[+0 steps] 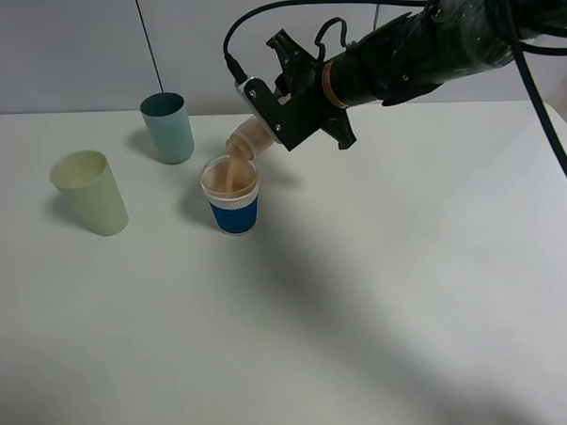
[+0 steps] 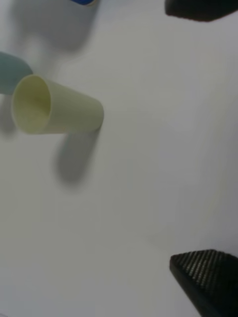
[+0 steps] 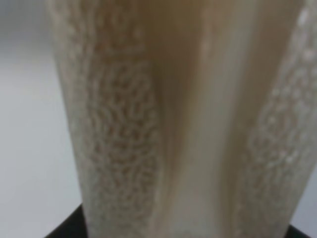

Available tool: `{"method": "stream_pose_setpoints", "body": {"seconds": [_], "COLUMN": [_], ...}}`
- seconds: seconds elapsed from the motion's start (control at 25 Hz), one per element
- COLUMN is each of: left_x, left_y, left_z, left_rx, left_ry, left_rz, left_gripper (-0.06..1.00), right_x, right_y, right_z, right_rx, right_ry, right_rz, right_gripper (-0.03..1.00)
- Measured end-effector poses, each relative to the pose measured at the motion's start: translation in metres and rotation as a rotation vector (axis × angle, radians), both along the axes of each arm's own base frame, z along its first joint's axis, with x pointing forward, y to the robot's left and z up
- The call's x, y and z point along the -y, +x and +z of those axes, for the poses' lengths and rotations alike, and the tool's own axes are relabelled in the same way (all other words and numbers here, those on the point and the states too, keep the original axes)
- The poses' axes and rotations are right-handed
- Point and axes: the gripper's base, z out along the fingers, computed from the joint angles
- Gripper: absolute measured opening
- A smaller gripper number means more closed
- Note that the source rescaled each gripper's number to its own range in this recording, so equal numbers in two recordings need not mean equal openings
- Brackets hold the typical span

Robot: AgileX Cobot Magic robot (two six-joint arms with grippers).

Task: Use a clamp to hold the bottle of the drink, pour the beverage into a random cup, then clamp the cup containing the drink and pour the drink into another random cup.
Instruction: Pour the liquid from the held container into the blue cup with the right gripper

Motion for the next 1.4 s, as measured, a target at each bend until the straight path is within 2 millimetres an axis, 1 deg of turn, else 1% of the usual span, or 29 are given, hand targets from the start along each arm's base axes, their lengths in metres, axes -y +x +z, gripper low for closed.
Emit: {"method": "stream_pose_setpoints", "body": {"seconds": [0.48,0.72,1.4], "left_x": [0.0,0.0,0.0], "left_y": [0.0,0.0,0.0], "left_z": [0.0,0.0,0.0], "left_rx": [0.0,0.0,0.0], "left_ry": [0.0,0.0,0.0], "left_rz": [0.0,0.0,0.0], "left_gripper": [0.77,0.77,0.77], "right_x": [-0.0033,-0.0026,-0.006], "right_y": [-0.0014,-0.0023,-0.0044], "right_z": [0.0012,0.008,0.0085], "right_rx": [0.044,0.063,0.094], "right_ry": [-0.052,-0.053,-0.098], "right_rz": [0.01,0.015,0.052], "right_gripper": [0.01,0.01,0.01]}}
